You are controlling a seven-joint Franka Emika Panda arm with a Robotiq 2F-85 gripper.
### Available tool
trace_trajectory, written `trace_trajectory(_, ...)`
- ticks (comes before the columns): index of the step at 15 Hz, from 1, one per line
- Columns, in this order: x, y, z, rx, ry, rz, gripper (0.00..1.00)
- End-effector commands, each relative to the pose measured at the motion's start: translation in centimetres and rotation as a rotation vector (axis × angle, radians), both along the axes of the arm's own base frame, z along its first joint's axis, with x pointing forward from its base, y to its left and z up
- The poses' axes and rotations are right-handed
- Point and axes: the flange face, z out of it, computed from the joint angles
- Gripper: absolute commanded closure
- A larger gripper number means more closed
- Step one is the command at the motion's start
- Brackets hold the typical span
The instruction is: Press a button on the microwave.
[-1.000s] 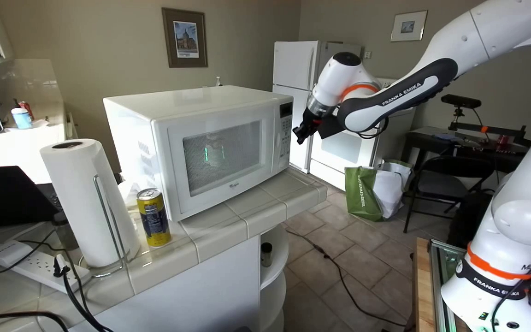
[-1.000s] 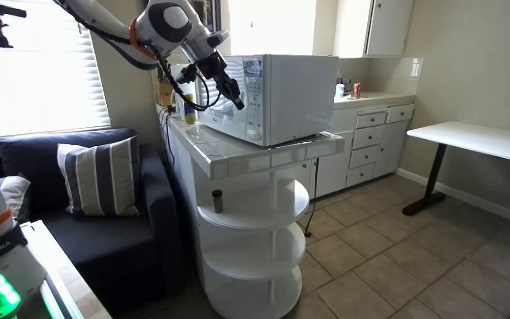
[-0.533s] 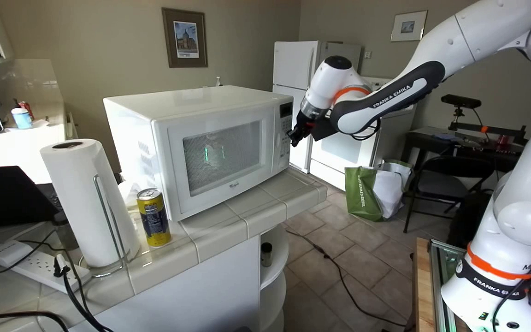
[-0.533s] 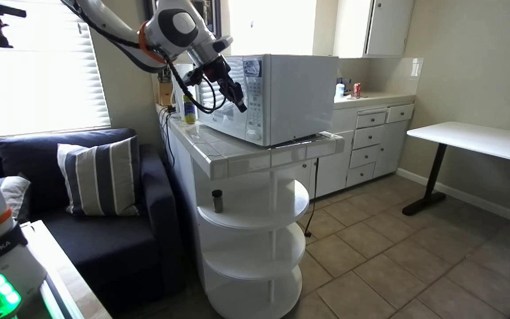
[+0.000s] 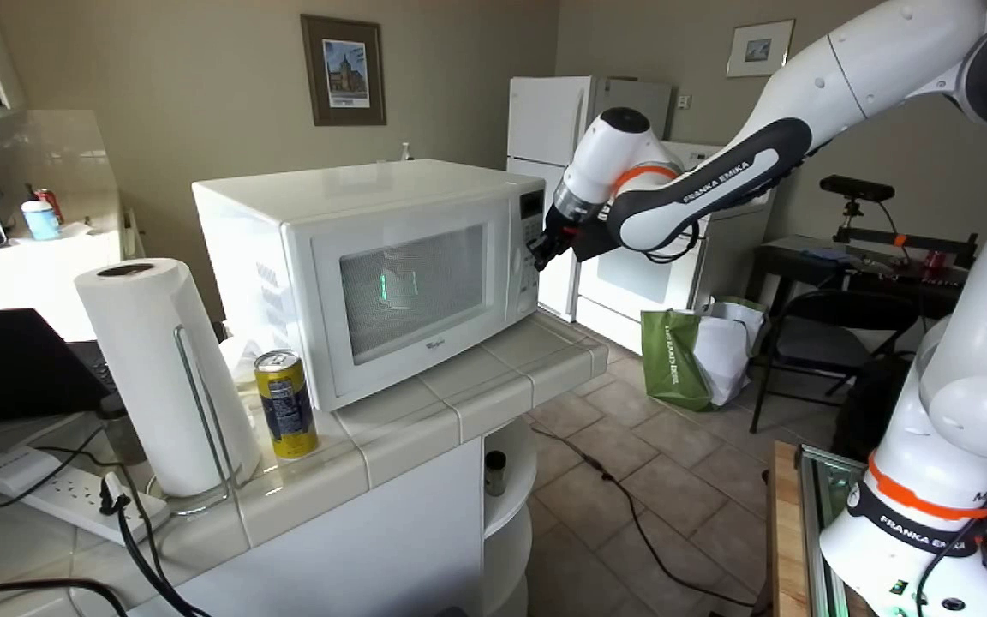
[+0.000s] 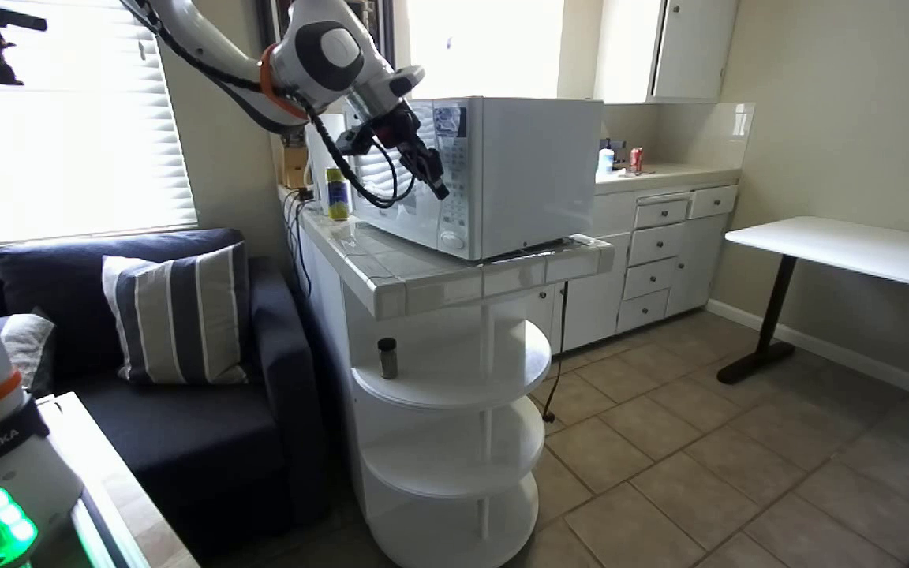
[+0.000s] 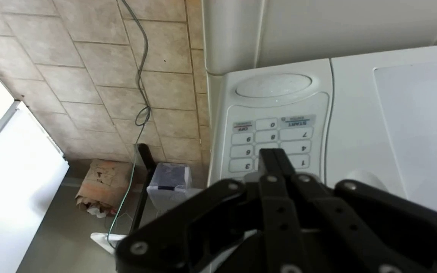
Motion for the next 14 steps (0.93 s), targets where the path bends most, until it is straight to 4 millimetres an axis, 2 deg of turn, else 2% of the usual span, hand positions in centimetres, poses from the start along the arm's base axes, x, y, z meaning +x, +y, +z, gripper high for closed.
trace_trajectory(1,0.69,0.21,-0.82,0.002,-0.018,0.011,1.0)
trace_trajectory(14,0.69,-0.1,-0.97,-0.032,-0.047,0.017,1.0)
